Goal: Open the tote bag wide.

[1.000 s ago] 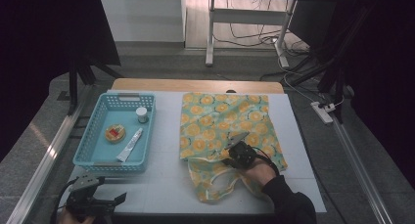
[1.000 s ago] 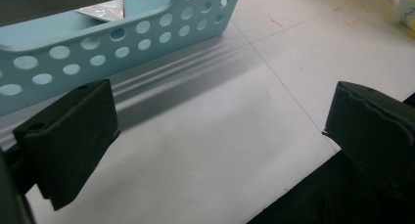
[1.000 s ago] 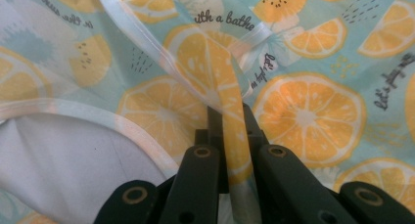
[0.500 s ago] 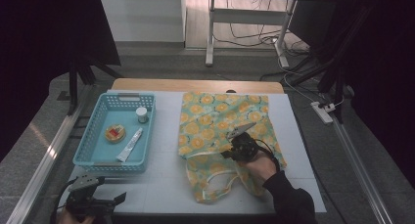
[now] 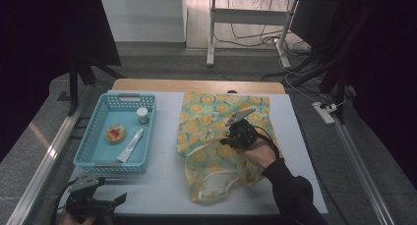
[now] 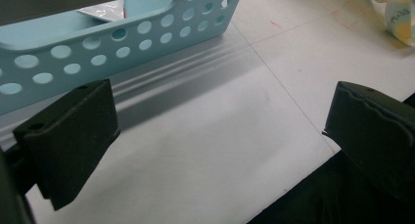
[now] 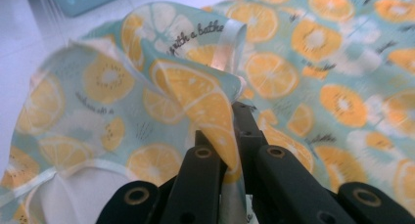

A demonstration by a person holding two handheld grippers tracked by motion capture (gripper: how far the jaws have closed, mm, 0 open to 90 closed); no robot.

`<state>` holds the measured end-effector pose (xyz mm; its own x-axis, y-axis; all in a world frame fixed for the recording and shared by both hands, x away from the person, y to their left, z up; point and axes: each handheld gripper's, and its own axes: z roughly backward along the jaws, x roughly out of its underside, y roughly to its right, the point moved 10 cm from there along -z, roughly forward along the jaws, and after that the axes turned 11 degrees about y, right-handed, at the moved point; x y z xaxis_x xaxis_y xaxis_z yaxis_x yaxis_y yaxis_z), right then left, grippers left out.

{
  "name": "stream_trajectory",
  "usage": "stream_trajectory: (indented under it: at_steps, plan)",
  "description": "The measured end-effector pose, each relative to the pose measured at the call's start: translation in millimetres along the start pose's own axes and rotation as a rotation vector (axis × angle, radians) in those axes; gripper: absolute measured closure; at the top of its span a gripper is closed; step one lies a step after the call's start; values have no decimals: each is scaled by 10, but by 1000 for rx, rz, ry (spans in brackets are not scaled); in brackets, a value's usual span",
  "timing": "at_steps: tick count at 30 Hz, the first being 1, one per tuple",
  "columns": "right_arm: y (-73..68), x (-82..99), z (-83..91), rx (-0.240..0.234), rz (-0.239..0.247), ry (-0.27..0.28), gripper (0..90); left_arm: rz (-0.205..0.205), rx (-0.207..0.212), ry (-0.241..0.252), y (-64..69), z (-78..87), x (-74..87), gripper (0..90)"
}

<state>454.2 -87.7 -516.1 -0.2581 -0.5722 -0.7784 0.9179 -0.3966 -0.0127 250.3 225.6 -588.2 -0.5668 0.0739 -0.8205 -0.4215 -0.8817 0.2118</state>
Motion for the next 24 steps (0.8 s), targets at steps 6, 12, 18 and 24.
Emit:
stream_trajectory:
  at_steps: [6, 12, 18, 24]
  plan:
    - [85, -273, 81, 30, 24, 24, 898, 1, 0, 1, -1, -1, 0, 0]
    - [130, -445, 111, 43, 34, 43, 898, 1, 1, 1, -1, -1, 0, 0]
    - [185, -687, 174, 59, 50, 86, 898, 3, 3, 2, -1, 0, -1, 0]
    - [217, -793, 208, 61, 44, 104, 898, 3, 4, 2, -1, 0, -1, 0]
